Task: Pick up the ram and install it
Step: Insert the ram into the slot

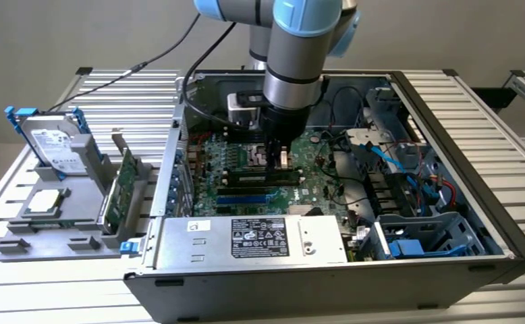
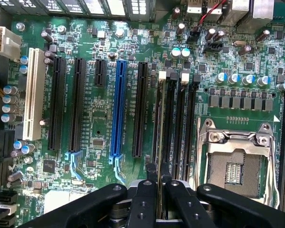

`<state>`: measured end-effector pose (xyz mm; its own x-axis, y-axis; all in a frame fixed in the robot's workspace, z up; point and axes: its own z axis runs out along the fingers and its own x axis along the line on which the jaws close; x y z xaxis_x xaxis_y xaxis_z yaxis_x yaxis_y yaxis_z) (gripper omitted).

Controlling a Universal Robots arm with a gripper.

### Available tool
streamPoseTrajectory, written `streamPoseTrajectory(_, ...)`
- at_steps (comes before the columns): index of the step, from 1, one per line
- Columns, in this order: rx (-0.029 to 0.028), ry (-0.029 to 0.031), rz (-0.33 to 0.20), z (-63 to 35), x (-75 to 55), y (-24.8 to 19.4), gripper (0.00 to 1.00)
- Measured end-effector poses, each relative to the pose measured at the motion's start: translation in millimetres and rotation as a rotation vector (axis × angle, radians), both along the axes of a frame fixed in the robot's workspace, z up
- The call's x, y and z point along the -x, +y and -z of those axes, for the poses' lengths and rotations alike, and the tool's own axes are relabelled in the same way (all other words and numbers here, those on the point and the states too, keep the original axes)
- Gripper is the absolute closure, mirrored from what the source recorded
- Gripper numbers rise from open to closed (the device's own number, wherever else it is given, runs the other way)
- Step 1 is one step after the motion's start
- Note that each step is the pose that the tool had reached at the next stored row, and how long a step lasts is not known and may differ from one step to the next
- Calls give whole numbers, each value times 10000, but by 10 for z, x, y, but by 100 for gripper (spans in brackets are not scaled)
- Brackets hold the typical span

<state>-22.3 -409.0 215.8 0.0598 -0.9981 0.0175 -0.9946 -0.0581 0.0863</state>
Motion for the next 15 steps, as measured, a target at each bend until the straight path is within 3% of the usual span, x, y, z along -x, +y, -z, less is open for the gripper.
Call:
streamPoseTrajectory(2, 1, 12, 8, 0, 6, 0, 85)
streamPoseTrajectory(4, 1, 4, 2, 0, 4, -1, 73)
streamPoseTrajectory(7, -1, 3, -1, 1, 2, 1, 67)
streamPoseTrajectory(8, 1, 4, -1, -5, 2, 1, 60)
streamPoseTrajectory(15, 0, 3, 0, -123, 26, 2, 60)
